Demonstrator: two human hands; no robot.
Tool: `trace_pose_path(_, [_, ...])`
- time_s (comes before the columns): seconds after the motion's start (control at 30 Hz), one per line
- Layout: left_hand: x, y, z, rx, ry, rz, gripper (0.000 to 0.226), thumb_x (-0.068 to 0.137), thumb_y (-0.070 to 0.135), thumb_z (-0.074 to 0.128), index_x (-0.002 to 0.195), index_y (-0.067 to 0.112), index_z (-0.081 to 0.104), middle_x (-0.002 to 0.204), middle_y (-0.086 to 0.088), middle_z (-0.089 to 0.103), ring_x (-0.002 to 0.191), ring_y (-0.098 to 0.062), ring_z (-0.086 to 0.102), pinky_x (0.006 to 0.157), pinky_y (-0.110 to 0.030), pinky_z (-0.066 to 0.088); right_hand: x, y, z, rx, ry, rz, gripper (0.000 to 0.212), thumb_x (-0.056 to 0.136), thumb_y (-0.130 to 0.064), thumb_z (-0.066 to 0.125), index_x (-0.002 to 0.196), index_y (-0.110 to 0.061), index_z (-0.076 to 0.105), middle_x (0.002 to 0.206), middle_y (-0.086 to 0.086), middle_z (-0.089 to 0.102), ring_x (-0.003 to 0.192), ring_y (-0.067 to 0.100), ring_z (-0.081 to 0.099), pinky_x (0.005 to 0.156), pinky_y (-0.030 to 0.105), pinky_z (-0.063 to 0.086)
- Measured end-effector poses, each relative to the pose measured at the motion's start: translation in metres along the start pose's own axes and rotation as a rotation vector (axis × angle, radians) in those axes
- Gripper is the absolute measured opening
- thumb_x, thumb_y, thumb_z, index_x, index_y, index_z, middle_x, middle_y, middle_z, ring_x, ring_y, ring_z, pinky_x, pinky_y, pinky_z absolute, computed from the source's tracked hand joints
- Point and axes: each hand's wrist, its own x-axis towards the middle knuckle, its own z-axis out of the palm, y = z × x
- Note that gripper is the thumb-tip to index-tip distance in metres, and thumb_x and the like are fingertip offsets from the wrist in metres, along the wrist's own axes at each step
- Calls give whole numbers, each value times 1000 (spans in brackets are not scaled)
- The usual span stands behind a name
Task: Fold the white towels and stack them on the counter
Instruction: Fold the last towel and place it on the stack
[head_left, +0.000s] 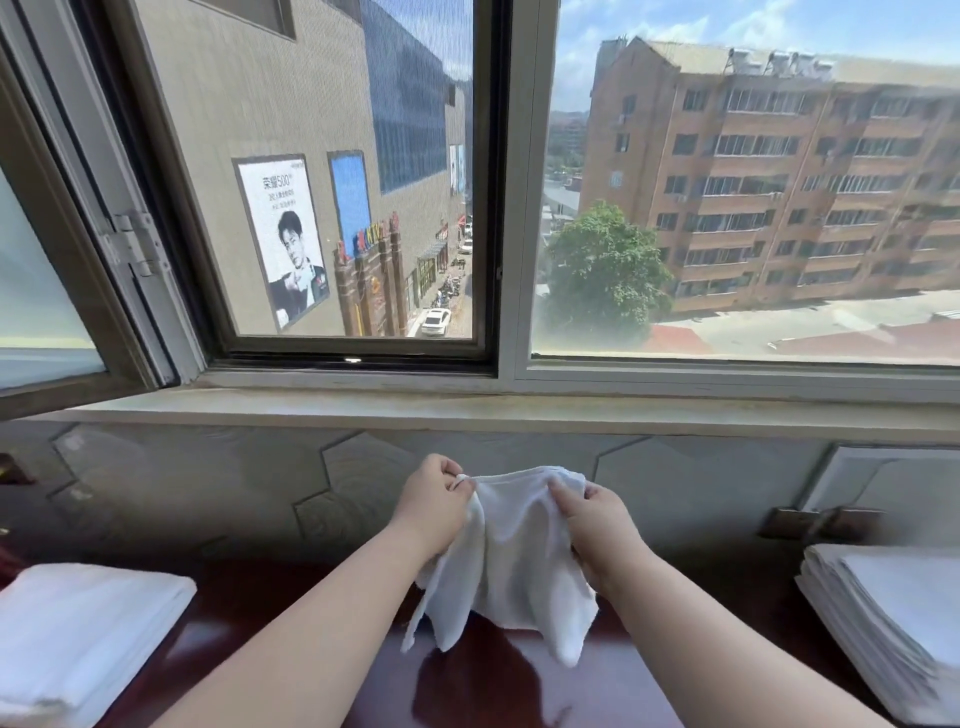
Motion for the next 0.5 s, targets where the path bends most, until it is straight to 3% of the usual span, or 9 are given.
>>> trace_pose_path(0.1, [-8, 5, 8, -203, -56, -87, 14, 92, 27, 74, 90, 16, 66, 82, 0, 71, 64, -15, 59, 63, -29, 47, -8, -3, 14, -143, 26, -135, 24, 92, -26, 66, 88, -2, 68, 71, 8, 66, 64, 20, 58, 63, 37, 49])
trace_pose_path(0.2, [-18, 11, 13, -396, -90, -148, 15, 89, 21, 79, 82, 11, 70, 70, -1, 68, 56, -14, 56, 58, -29, 47, -14, -3, 23, -311, 33, -217, 22, 89, -22, 64, 81, -2, 60, 67, 1, 57, 63, 14, 51, 61, 38, 50])
trace_pose_path(0.27, [-26, 14, 18, -477, -134, -160, 11, 91, 18, 78, 86, 9, 74, 74, -5, 71, 64, -17, 60, 65, -33, 52, -19, 1, 27, -386, 55, -246, 26, 88, -25, 65, 70, -13, 50, 59, -11, 48, 57, 9, 43, 58, 32, 43])
trace_pose_path(0.37, [-37, 18, 24, -587, -196, -168, 10, 96, 14, 73, 95, 5, 77, 88, -16, 76, 77, -26, 67, 75, -42, 56, -27, 6, 27, -548, 110, -394, 36, 91, -32, 64, 65, -21, 41, 53, -11, 46, 53, 9, 38, 51, 23, 32])
trace_pose_path(0.5, [-45, 24, 23, -644, -208, -148, 12, 98, 14, 69, 97, 6, 78, 88, -14, 77, 72, -22, 69, 67, -35, 58, -37, 1, 22, -742, 151, -512, 36, 95, -38, 58, 68, -23, 42, 54, -4, 49, 54, 16, 46, 52, 33, 37])
